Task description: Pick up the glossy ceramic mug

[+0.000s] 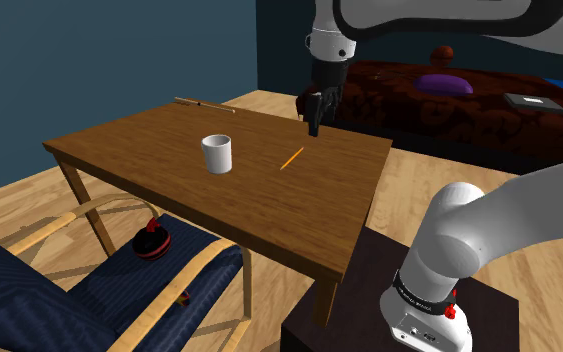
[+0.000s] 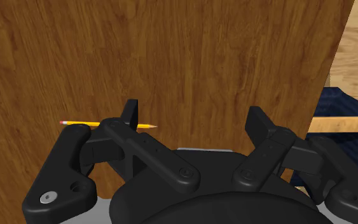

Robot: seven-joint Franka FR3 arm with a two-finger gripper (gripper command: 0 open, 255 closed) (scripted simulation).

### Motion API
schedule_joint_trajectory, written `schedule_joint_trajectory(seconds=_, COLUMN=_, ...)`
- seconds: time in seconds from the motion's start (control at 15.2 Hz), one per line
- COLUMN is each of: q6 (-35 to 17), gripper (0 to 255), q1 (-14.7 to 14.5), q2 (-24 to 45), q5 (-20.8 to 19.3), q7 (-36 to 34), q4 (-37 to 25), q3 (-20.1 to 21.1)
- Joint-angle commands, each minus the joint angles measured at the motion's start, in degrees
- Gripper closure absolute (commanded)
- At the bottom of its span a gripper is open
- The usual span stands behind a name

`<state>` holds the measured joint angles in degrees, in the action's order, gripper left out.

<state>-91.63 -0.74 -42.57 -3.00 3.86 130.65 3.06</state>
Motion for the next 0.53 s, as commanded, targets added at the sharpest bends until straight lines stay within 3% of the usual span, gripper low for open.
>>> schedule_joint_trajectory(seconds=0.0, q6=0.0, gripper=0, q1=0.0, q2=0.0, q5=0.0, q7=0.0, q4=0.0, q3=0.0)
schedule_joint_trajectory(seconds=0.46, q6=-6.2, gripper=0, q1=-0.1, q2=15.2, q5=1.0, q7=-4.1, q4=-7.9, q3=3.0)
